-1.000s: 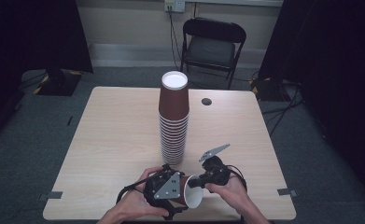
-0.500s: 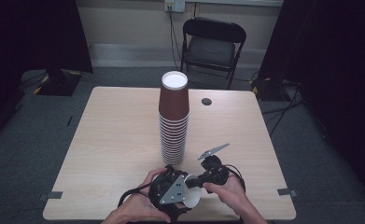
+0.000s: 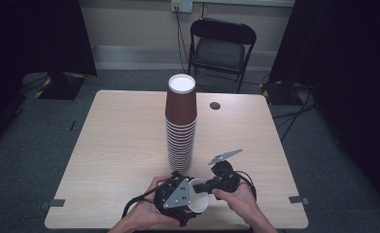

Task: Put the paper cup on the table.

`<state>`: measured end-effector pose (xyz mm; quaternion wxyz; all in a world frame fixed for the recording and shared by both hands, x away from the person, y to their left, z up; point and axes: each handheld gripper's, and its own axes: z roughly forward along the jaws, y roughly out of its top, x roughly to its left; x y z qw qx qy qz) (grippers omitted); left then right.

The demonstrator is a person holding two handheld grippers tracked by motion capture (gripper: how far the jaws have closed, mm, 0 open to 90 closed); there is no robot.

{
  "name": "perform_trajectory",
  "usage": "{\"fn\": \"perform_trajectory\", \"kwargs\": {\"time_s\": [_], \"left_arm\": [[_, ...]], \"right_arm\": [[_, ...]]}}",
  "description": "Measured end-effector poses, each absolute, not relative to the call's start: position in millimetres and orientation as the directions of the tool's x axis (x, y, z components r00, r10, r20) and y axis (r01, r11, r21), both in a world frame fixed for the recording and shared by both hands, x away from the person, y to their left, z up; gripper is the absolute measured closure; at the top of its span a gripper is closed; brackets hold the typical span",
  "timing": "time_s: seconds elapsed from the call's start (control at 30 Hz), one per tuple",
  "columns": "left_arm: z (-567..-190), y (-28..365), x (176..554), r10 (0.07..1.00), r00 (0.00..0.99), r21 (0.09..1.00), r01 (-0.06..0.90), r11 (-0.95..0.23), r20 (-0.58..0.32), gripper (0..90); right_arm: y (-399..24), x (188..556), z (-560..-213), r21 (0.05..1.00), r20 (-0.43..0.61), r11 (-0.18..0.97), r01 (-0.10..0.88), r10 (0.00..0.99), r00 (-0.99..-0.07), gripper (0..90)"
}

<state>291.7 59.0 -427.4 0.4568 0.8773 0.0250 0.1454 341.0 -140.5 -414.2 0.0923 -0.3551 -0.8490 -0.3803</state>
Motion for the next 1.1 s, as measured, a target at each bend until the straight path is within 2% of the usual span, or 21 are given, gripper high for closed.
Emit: {"fn": "perform_trajectory", "kwargs": {"time_s": [0.1, 0.7, 0.9, 1.1], "left_arm": [[-427.7, 60.3, 292.3, 0.191, 0.965, 0.832, -0.047, -0.553, 0.181, 9.2], [-426.0, 76.0, 301.7, 0.234, 0.97, 0.875, 0.061, -0.48, 0.061, 9.3], [-429.1, 82.1, 305.3, 0.27, 0.963, 0.888, 0.132, -0.44, -0.009, 9.3], [-427.6, 90.9, 306.3, 0.294, 0.955, 0.899, 0.164, -0.406, -0.041, 9.3]], "right_arm": [[-140.9, 340.3, -412.8, 0.599, 0.423, 0.452, 0.661, 0.522, -0.74, 80.2], [-145.6, 342.0, -406.1, 0.658, 0.413, 0.412, 0.631, 0.503, -0.759, 70.6], [-149.6, 344.1, -405.6, 0.672, 0.405, 0.4, 0.623, 0.506, -0.762, 63.7], [-152.4, 344.2, -403.2, 0.703, 0.394, 0.377, 0.603, 0.499, -0.772, 59.9]]}}
